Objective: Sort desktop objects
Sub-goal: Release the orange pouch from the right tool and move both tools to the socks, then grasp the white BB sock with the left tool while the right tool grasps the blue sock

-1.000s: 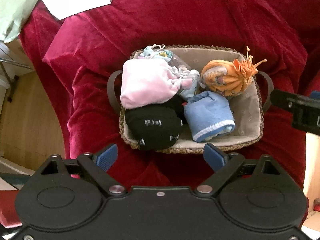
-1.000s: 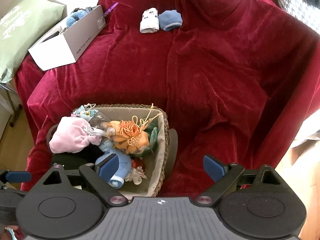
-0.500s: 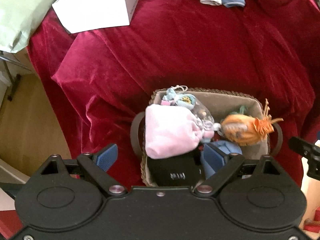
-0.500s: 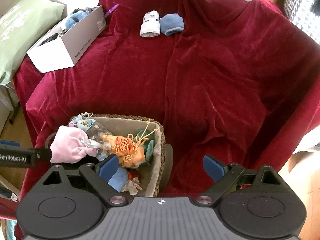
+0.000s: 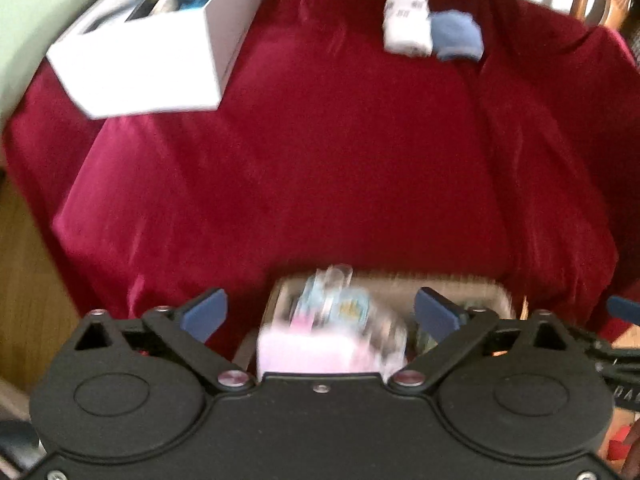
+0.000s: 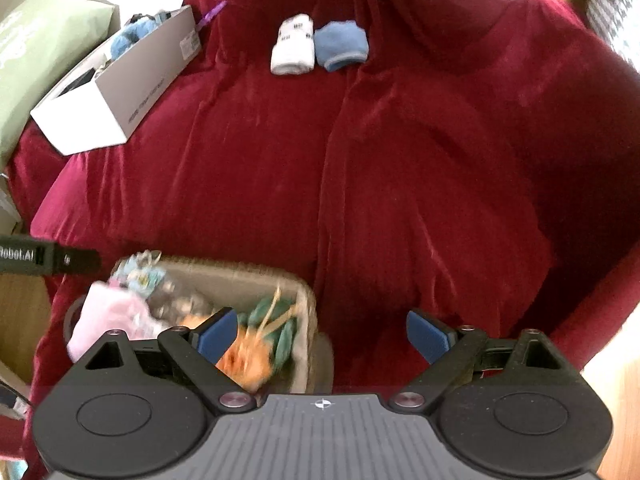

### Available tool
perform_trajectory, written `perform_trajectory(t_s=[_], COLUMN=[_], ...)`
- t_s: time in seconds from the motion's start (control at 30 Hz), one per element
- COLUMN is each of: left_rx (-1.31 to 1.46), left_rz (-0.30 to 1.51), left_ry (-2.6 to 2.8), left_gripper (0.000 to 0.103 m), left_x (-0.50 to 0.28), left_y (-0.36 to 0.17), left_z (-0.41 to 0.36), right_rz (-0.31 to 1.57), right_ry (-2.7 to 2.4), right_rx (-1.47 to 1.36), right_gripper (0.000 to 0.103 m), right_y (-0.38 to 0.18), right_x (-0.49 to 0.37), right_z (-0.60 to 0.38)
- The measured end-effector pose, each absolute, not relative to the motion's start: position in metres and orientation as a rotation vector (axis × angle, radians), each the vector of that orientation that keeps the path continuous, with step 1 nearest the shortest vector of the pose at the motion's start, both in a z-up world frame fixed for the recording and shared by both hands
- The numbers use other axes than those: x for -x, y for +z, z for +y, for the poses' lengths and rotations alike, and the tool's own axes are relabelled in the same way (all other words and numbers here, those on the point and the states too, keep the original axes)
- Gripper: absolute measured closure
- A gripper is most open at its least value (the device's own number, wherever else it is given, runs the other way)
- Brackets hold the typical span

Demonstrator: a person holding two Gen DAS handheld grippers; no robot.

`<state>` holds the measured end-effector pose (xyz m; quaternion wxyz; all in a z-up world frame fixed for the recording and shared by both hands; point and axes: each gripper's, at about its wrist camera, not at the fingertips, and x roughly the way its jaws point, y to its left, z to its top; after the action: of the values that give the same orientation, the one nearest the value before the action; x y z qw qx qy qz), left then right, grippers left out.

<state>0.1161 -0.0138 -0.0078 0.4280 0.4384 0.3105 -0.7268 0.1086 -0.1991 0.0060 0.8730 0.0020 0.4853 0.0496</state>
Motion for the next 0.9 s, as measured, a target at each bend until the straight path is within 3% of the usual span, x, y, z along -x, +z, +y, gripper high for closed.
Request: perform_trajectory(t_s=[0.33, 0.47, 0.73, 0.8, 0.9], left_rx=[-0.808, -0.813, -0.900, -0.931, -0.926], left_rz=[0.642, 0.536, 0.442, 0.378, 0.372], left_ry=[-2.022, -2.065, -2.130, -2.245, -2.258], left_gripper=[0.005, 0.005, 0.008, 0.003, 0.003], left_x=[-0.046, -0.010, 0.030, 0.036, 0.045], left_y=[-0.023, -0.045, -0.094, -0.099, -0.100], left_z=[-0.115, -0.154, -0.178, -0.183, -0.191], right_rz=[0.772, 0.686, 0.693, 0.717, 0.736], right_ry=[0.096, 0.137, 0.265, 0.255, 0.249], right_rx=[0.128, 0.134, 0.146, 0.161, 0.109], right_gripper=[0.011, 0.011, 0.015, 0.015, 0.007], right_y=[-0.002, -0.007, -0.052, -0.064, -0.074], right_x=[-0.192, -0.234, -0.315, -0.334, -0.358], right_z=[-0.190, -0.184, -0.175, -0.179, -0.195])
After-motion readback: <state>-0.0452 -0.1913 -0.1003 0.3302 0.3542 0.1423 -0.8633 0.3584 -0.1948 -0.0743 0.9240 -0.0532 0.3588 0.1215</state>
